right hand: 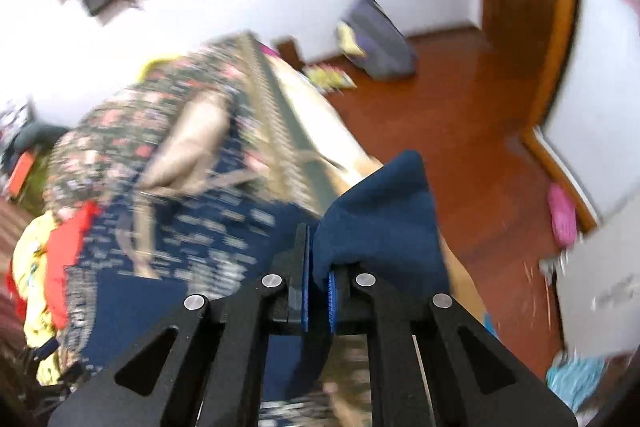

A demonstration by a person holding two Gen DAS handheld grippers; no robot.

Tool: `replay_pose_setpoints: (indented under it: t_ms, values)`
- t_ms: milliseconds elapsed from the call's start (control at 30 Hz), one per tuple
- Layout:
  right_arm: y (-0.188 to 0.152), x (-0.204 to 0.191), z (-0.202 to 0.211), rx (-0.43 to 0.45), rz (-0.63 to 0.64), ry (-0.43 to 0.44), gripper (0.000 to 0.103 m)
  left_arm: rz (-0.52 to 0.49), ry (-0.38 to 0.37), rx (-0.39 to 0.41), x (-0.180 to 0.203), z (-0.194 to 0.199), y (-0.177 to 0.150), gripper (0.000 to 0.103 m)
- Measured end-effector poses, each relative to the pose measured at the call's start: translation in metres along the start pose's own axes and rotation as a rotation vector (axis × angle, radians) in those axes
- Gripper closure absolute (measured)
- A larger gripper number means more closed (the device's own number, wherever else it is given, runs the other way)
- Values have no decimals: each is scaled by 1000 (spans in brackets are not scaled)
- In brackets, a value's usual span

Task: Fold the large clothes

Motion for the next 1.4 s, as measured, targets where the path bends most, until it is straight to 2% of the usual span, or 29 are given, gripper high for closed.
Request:
replay_pose_setpoints:
  t_ms: [133,267,400,500,600,733,833,933,1000,1033,1067,1133,1300,1400]
  values:
    - [19,-66,35,59,94,102,97,20,-14,36,-9,18,1,22]
    - [16,-141,49,59,201,206,97,43,-23,71,-21,36,1,22]
    - [-12,-209,39,0,295,297,97,75,-22,100,-42,52,-5,22]
    - [-47,-246,15,-81,347,334,97,105,-16,105,-60,58,-12,22]
    - [-94,-272,-19,-204,392,346,97,144,0,93,-83,60,-24,22]
    - [-159,-278,-61,-366,434,326,97,195,12,72,-108,62,-41,22]
    - [-186,-275,-78,-455,433,302,94,226,19,58,-123,62,-53,22]
    - [-197,-270,-80,-529,415,294,92,246,20,45,-129,62,-61,22]
    - [-197,-265,-75,-569,397,304,84,251,20,40,-130,61,-63,22]
    - [-195,-262,-71,-582,384,318,73,251,21,38,-130,61,-63,22]
    - [-192,-261,-62,-581,375,328,61,247,22,38,-129,61,-62,22]
    - [-183,-257,-50,-547,372,342,55,236,24,38,-124,62,-59,22]
    - [-140,-229,-9,-402,383,324,49,160,25,41,-96,61,-42,22]
    - [-110,-199,10,-311,372,278,49,99,21,47,-71,58,-28,22]
Point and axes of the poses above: each gripper's, at about its wrist camera, not at the fingertips, and z roughly against the way its jaws point, x to its right, y to its top, the point moved 10 cm from there along -z, roughly the way its jaws point, and after that the axes turned 4 degrees about -x, right-handed, at the moved point
